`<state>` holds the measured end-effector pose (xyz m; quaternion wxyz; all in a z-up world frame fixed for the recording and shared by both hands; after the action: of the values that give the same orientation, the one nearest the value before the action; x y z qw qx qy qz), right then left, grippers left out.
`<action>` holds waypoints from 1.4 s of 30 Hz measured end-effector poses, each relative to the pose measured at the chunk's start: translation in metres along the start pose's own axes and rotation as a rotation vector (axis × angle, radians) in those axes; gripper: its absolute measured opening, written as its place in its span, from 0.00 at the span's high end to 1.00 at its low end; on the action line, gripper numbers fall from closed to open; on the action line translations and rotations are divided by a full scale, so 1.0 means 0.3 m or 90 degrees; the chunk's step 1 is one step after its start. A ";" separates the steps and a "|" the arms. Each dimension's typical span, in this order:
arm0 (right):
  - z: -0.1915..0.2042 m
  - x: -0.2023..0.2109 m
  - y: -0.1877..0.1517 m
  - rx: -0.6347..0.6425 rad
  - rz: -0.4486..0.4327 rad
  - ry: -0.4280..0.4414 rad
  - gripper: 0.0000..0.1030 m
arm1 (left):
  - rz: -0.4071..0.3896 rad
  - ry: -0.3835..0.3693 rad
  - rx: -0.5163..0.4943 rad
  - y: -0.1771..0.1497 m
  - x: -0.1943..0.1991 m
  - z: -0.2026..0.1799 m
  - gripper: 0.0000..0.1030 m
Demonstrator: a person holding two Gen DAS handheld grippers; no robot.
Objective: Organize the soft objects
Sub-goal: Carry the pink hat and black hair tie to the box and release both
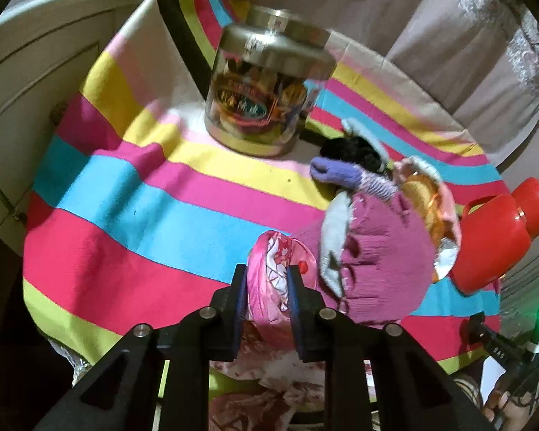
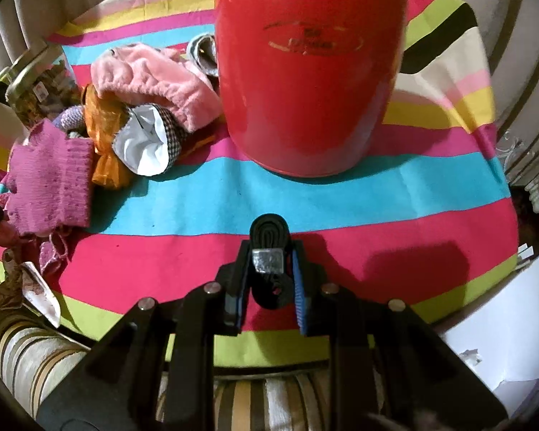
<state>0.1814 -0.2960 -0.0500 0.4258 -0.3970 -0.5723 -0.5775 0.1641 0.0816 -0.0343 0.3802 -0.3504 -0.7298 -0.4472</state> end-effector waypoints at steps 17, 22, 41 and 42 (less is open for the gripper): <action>-0.112 0.216 -0.137 -0.059 -0.064 0.040 0.76 | -0.027 -0.119 -0.048 -0.145 0.170 -0.224 0.79; -0.167 0.270 -0.185 -0.082 -0.080 0.049 0.76 | -0.014 -0.151 -0.076 -0.193 0.189 -0.320 0.79; -0.465 0.413 -0.376 -0.165 -0.108 0.006 0.76 | 0.106 -0.281 -0.210 -0.435 0.176 -0.779 0.79; -0.480 0.416 -0.385 -0.168 -0.108 0.003 0.76 | 0.112 -0.286 -0.217 -0.446 0.173 -0.801 0.79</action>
<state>0.0362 -0.4466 0.0265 0.3209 -0.3982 -0.5222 -0.6825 0.0841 -0.1779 0.0340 0.1822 -0.5615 -0.6767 -0.4399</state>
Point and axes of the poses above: each gripper's, at about its wrist camera, not at the fingertips, and x roughly against the way its jaws point, z to its left, y to its top, the point moved 3 cm from there along -x, roughly the way its jaws point, and after that the axes turned 12 degrees about z, right-handed, at the moved point
